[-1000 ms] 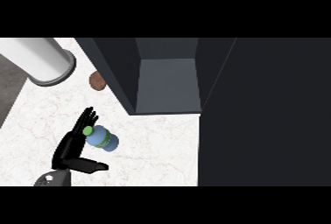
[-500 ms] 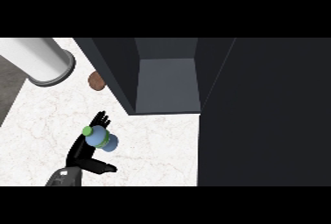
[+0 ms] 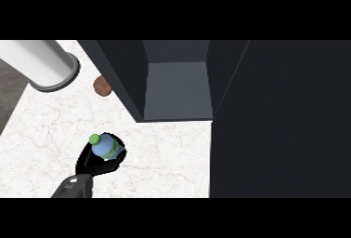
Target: Pick up the bottled water, place it into the cabinet and close the cabinet
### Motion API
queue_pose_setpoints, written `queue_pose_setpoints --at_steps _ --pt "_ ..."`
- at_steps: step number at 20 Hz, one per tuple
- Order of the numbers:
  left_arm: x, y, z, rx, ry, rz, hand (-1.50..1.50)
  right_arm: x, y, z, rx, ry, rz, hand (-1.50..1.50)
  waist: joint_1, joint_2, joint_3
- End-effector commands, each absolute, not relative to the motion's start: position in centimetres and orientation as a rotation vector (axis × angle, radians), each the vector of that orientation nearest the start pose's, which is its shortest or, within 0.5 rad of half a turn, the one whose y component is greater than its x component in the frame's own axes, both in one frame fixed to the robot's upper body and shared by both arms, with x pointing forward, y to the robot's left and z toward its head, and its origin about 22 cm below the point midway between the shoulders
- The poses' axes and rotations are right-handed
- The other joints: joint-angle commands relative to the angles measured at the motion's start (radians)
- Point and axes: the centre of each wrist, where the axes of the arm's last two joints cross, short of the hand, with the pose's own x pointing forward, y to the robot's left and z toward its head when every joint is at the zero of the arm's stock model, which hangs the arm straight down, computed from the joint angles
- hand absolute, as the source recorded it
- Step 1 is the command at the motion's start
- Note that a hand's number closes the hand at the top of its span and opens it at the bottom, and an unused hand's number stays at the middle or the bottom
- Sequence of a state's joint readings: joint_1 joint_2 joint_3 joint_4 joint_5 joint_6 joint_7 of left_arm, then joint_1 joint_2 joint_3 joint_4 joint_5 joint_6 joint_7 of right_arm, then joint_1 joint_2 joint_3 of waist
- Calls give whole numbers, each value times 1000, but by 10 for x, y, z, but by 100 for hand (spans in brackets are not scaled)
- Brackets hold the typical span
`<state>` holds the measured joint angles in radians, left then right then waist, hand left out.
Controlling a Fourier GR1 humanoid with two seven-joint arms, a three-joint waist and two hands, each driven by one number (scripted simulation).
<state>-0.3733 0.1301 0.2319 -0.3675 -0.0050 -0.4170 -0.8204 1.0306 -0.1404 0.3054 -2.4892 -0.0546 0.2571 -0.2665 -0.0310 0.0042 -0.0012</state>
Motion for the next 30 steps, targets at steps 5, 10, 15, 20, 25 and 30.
queue_pose_setpoints --at_steps 5,10,15,20,25,30 --pt "242 265 -167 -380 -1624 180 150 26 -236 124 174 -1818 88 -150 12 -2 -1" --pt "220 238 -181 -156 -1679 349 150 22 -232 125 141 -1823 60 -150 18 -6 0" --pt "226 236 -174 -229 -1699 325 150 30 -234 128 180 -1816 80 -150 27 -7 1" --pt "251 220 -155 -323 -1661 308 150 32 -241 117 151 -1813 66 -150 32 -10 3" --pt "264 194 -136 -344 -1676 299 150 29 -237 130 175 -1827 50 -150 29 -12 2" --pt "288 150 -93 -355 -1672 246 150 31 -235 122 182 -1819 64 -150 14 -11 2"
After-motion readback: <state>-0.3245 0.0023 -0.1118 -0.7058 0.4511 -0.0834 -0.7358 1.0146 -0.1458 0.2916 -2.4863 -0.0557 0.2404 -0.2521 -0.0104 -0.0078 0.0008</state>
